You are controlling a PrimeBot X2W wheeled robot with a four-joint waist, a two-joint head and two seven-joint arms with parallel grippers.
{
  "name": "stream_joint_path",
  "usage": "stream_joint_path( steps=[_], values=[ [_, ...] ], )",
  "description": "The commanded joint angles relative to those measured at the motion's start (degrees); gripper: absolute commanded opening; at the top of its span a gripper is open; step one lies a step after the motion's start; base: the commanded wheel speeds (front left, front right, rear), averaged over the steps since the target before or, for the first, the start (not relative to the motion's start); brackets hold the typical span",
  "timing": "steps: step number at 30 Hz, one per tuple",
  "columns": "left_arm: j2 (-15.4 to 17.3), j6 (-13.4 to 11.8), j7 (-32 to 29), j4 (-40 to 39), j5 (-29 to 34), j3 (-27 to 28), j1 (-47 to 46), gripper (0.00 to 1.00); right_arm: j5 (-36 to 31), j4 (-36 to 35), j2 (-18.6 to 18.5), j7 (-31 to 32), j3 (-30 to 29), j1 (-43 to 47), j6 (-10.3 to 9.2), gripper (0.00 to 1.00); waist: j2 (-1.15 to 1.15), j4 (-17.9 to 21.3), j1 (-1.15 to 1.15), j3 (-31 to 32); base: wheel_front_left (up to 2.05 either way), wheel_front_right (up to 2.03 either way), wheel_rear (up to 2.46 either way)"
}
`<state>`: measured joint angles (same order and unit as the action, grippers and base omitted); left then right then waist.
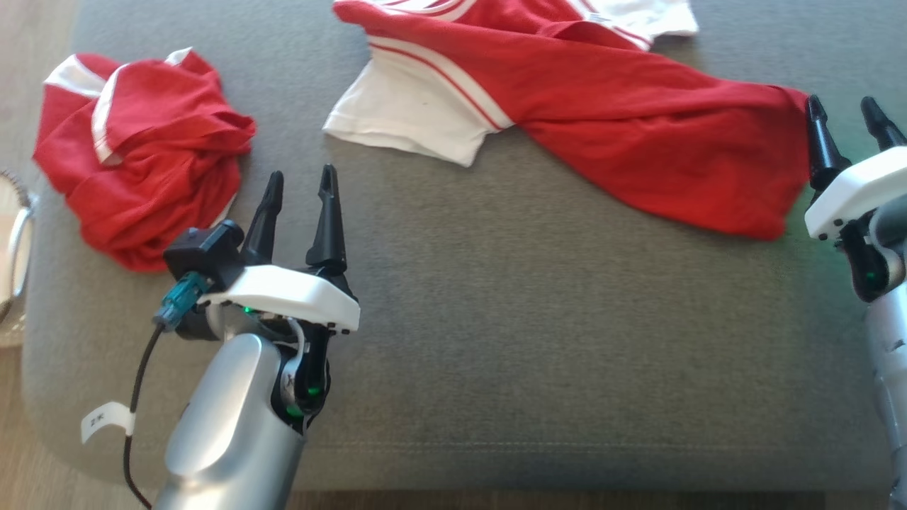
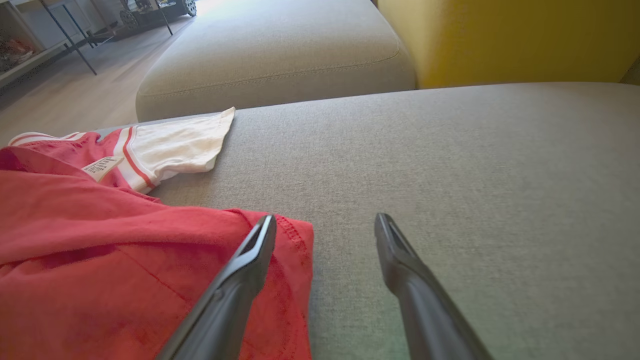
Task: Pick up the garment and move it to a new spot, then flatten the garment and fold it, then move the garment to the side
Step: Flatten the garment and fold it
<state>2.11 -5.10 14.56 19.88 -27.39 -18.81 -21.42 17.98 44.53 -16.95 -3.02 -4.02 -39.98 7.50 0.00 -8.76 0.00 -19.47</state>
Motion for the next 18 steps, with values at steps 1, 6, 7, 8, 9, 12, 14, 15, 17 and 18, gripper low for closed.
stream_joint_path(
  steps=[1,6,7,8,9,12,14,15,17,18],
  values=[
    [0.8,-0.1,0.4,-1.4,0.5,2.5,-1.0,1.00,-1.7,-0.9,0.5,-4.0,0.0,0.0,-0.01,1.00,0.00,2.3,0.00,0.9,0.00,0.00,0.00],
    [0.8,0.1,0.4,-1.3,1.0,3.2,-0.8,1.00,-1.7,-2.9,2.9,-7.7,-1.9,2.4,-0.01,1.00,0.00,5.2,0.00,2.2,0.00,0.00,0.00],
    [0.8,0.2,0.4,-1.2,1.1,3.3,-0.7,1.00,-1.5,-3.9,3.6,-8.4,-2.1,3.3,-0.01,1.00,0.00,5.9,0.00,2.7,0.00,0.00,0.00],
    [0.8,0.3,0.4,-1.1,1.2,3.4,-0.5,1.00,-1.2,-5.1,4.5,-8.9,-2.3,4.5,-0.01,1.00,0.00,6.5,0.00,3.1,0.00,0.00,0.00],
    [0.8,0.3,0.4,-1.1,1.2,3.5,-0.3,1.00,-0.9,-6.5,5.4,-9.3,-2.3,5.9,-0.01,1.00,0.00,7.1,0.00,3.6,0.00,0.00,0.00],
    [0.8,0.2,0.4,-0.8,1.3,4.1,0.6,1.00,0.7,-11.6,8.6,-10.3,-2.2,10.8,-0.01,1.00,0.00,8.7,0.00,5.3,0.00,0.00,0.00],
    [0.8,0.3,0.4,-0.6,1.4,4.3,1.4,1.00,1.6,-15.4,10.4,-10.7,-1.7,14.7,-0.01,1.00,0.00,9.4,0.00,6.1,0.00,0.00,0.00],
    [0.8,0.3,0.4,-0.5,1.5,4.4,1.8,1.00,2.1,-17.2,11.2,-10.9,-1.6,16.6,-0.01,1.00,0.00,9.7,0.00,6.5,0.00,0.00,0.00],
    [0.8,0.3,0.4,-0.4,1.5,4.5,2.5,1.00,3.1,-20.5,12.4,-11.1,-1.0,20.1,-0.01,1.00,0.00,10.2,0.00,7.0,0.00,0.00,0.00],
    [0.8,0.3,0.4,-0.3,1.5,4.5,2.8,1.00,3.6,-21.9,12.8,-11.2,-0.6,21.5,-0.01,1.00,0.00,10.4,0.00,7.0,0.00,0.00,0.00]
  ],
)
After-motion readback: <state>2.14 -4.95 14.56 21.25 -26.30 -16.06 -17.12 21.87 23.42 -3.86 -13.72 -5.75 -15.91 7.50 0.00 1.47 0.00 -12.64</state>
